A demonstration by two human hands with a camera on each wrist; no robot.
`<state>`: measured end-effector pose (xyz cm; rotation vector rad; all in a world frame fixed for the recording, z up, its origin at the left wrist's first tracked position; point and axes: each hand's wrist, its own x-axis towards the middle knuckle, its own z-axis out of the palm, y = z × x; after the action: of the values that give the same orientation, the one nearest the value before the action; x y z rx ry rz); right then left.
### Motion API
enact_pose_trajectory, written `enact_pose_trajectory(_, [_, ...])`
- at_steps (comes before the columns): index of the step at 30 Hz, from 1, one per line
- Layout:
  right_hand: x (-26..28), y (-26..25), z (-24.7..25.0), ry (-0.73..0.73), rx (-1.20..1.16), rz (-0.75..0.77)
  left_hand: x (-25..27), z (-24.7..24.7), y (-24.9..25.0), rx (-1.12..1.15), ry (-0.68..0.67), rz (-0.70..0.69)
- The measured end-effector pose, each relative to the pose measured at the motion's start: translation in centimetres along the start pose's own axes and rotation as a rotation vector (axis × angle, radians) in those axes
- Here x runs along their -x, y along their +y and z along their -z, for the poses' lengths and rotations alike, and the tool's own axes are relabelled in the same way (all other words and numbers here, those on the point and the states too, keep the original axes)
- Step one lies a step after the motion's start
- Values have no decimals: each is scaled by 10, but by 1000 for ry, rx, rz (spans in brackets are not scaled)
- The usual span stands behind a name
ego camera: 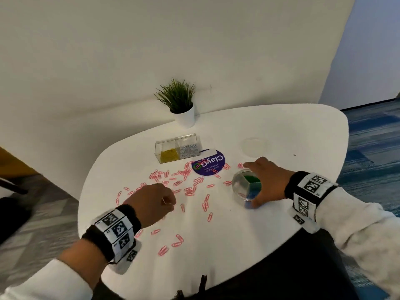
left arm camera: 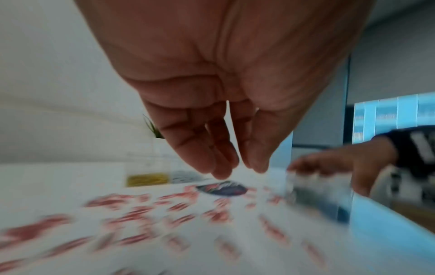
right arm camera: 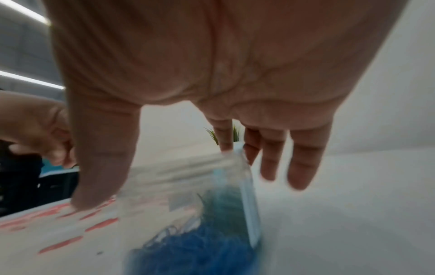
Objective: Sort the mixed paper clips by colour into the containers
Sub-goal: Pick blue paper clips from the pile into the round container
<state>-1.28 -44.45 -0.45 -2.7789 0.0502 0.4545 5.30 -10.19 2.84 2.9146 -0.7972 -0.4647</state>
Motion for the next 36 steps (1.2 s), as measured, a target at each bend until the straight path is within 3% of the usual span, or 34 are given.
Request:
enact_pose_trajectory(2, [7, -22, 4, 169, 188, 92, 21, -11, -24, -131, -109, 41])
enact_pose_trajectory(4, [11, -57, 1, 272, 218, 273, 41, -29, -33, -148, -197, 30])
enact_pose_trajectory(6, [11, -94, -16, 170, 180, 443, 57, -46, -31, -125, -238, -5])
enact_pose_trajectory(8, [5, -116, -44, -14, 261, 476, 65, -60, -28, -119, -220, -24])
enact_pose_trajectory(12, [-9, -121, -73, -127, 389, 398, 72, -77, -22, -112, -134, -22])
enact_pose_trajectory(18, [-14, -127, -83, -63, 361, 308, 68, -85, -25, -130, -110, -86])
enact_pose_trajectory(21, [-12, -135, -84, 2, 121, 198, 69, -87, -24, -132, -92, -63])
enact_pose_trajectory(24, [-8, -149, -94, -2, -341, 69, 72, -85, -26, -104, -93, -35])
enact_pose_trajectory(26, [-11, -161, -105, -42, -411, 49, 71, -79, -34, -28, -82, -11])
enact_pose_trajectory(28, [-13, -175, -112, -72, -249, 83, 69, -72, -50, 126, -10, 44])
enact_pose_trajectory(30, [-13, -190, -117, -87, -83, 154, 68, -67, -71, 462, 93, 175])
enact_pose_trajectory(33, [-11, -204, -125, -73, 123, 288, 72, -56, -94, 925, 117, 351])
enact_pose_trajectory(36, [-8, -209, -134, -8, 278, 424, 79, -49, -101, 940, 16, 343])
